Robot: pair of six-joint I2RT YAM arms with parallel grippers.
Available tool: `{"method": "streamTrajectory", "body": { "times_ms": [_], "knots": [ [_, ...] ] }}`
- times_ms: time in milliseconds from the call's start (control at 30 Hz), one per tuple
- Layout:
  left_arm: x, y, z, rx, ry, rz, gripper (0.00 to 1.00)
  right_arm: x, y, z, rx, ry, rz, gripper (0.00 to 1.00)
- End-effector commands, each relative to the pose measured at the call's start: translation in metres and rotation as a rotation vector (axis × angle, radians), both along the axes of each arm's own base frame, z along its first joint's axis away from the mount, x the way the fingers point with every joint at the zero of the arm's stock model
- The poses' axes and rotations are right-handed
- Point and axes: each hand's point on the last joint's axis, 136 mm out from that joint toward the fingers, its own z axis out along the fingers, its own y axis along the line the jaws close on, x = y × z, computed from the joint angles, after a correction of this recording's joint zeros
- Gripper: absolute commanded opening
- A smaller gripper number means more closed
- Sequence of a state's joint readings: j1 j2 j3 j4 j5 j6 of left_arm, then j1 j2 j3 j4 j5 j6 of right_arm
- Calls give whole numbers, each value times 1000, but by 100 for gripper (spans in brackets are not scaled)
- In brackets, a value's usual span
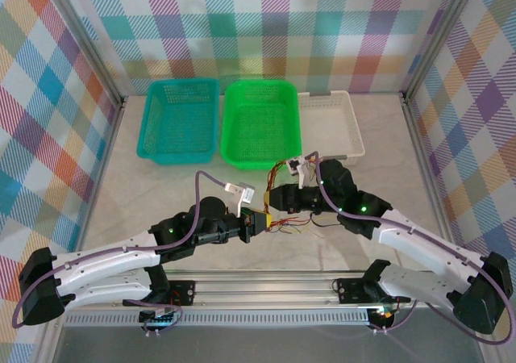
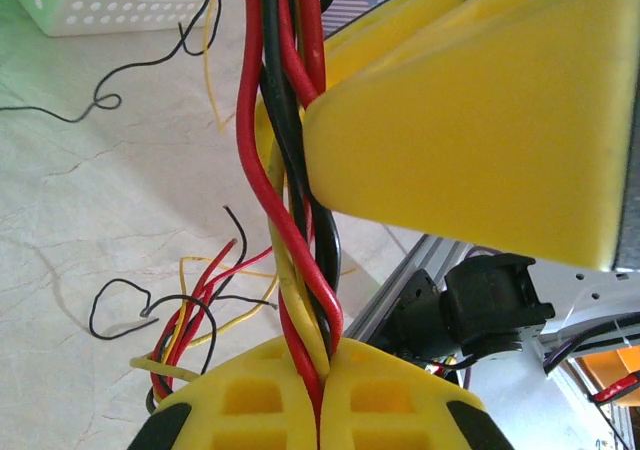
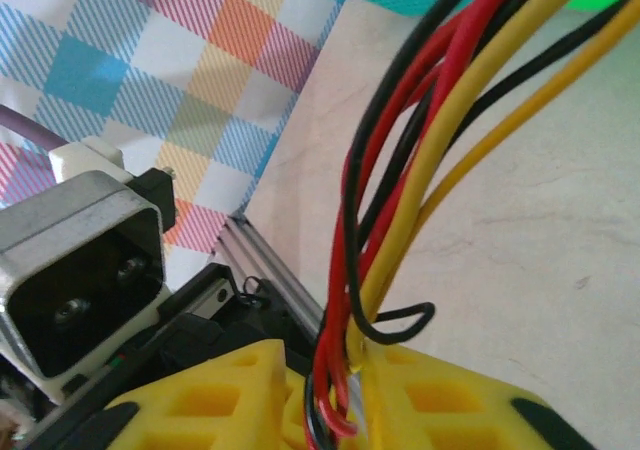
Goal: Untangle the cables
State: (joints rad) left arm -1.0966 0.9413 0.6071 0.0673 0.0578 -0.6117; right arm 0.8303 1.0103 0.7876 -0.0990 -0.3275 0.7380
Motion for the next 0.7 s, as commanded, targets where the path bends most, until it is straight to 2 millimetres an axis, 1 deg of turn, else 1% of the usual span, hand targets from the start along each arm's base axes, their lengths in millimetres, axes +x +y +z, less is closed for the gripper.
{"method": "streamTrajectory", "body": {
  "times_ms": [0, 100, 133, 167, 233, 267, 333, 367, 400, 433, 533, 667],
  "knots": [
    [1, 0, 17, -20, -42, 4, 0, -1, 7, 7, 38, -19, 37, 17],
    [1, 2, 19, -18, -47, 7, 0, 1, 5, 4, 22, -20, 24, 3],
    [0, 3, 19, -14, -48, 5, 0, 2, 3, 4, 12, -24, 10, 0],
    [-1, 4, 20, -10, -51, 3, 6, 3, 0, 3, 3, -27, -4, 0],
    [-1, 7, 23, -10, -57, 4, 23, 4, -3, 2, -9, -34, -20, 0],
    [-2, 8, 24, -12, -64, 3, 28, 4, -4, 3, -10, -39, -21, 0],
    [-3, 12, 27, -18, -74, 5, 37, 3, -5, 4, -6, -42, -20, 0],
    [-3, 13, 27, -18, -78, 7, 39, 3, -4, 5, -1, -44, -16, 0],
    [-4, 14, 28, -18, -81, 8, 44, 2, -4, 6, 2, -43, -11, 0],
    [-3, 15, 29, -17, -86, 11, 46, 1, -2, 6, 6, -42, -4, 0],
    [-1, 17, 30, -10, -97, 22, 46, 0, 0, 8, 10, -39, 11, 0],
    [0, 20, 31, 6, -109, 27, 35, -1, 1, 10, 13, -40, 22, 0]
  ]
}}
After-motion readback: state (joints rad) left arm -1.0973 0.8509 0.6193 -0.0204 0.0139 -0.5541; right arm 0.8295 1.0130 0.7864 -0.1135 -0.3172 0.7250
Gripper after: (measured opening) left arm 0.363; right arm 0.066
